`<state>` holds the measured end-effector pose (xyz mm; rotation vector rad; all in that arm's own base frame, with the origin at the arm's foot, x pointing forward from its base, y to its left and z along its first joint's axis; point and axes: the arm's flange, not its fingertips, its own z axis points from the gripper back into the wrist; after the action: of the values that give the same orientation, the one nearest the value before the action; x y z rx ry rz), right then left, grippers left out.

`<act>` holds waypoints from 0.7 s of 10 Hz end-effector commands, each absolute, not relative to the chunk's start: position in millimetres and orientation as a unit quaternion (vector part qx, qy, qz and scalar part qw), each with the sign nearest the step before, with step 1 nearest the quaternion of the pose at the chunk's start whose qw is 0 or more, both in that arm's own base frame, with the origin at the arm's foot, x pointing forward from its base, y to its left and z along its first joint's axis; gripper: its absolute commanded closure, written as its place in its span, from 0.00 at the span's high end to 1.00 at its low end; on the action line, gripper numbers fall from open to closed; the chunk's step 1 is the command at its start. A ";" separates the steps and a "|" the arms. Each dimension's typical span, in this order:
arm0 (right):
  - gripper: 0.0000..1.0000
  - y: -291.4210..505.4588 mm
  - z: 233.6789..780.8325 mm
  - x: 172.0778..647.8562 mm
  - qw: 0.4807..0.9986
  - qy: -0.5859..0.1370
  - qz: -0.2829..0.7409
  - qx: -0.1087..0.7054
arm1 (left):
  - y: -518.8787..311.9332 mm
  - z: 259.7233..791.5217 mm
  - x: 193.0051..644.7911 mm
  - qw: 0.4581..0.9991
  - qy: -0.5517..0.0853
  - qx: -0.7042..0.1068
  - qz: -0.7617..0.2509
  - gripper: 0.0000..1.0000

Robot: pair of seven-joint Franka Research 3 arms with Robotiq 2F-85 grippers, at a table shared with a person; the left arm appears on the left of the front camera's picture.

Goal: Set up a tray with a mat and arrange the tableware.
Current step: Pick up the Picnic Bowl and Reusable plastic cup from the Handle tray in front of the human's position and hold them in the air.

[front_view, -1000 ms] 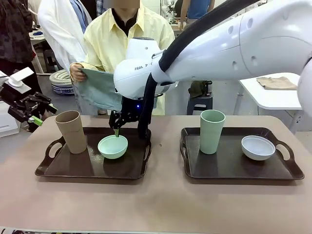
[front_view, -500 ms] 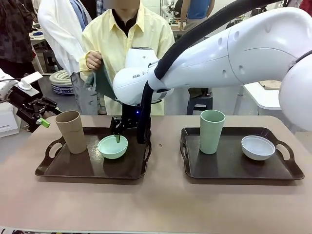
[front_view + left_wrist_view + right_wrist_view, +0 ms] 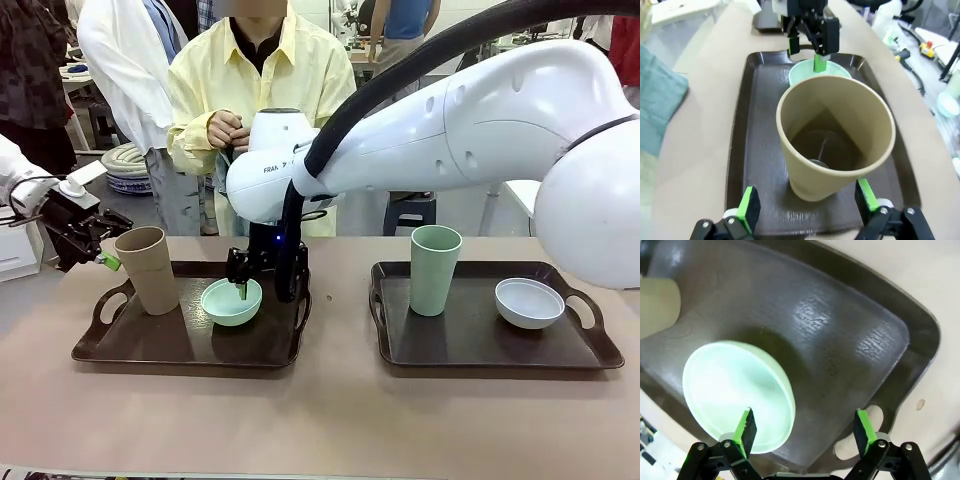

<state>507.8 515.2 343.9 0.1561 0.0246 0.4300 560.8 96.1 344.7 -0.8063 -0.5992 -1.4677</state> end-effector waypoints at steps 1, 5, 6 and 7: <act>1.00 526.2 347.6 511.7 0.981 -0.008 0.184 0.065 | 94.9 341.9 566.2 0.628 -0.281 -0.350 -0.636 1.00; 1.00 518.0 345.2 509.5 0.976 0.008 0.202 0.077 | 94.5 342.2 561.9 0.630 -0.262 -0.353 -0.640 1.00; 1.00 521.1 347.5 510.0 0.975 0.005 0.204 0.082 | 94.5 342.2 561.9 0.630 -0.262 -0.353 -0.640 1.00; 1.00 525.4 341.4 516.2 0.982 0.014 0.175 0.072 | 94.7 341.6 561.8 0.630 -0.262 -0.353 -0.640 1.00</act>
<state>511.0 520.6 343.6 0.1617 0.0164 0.3980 561.8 94.6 341.5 -0.8085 -0.5987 -1.4659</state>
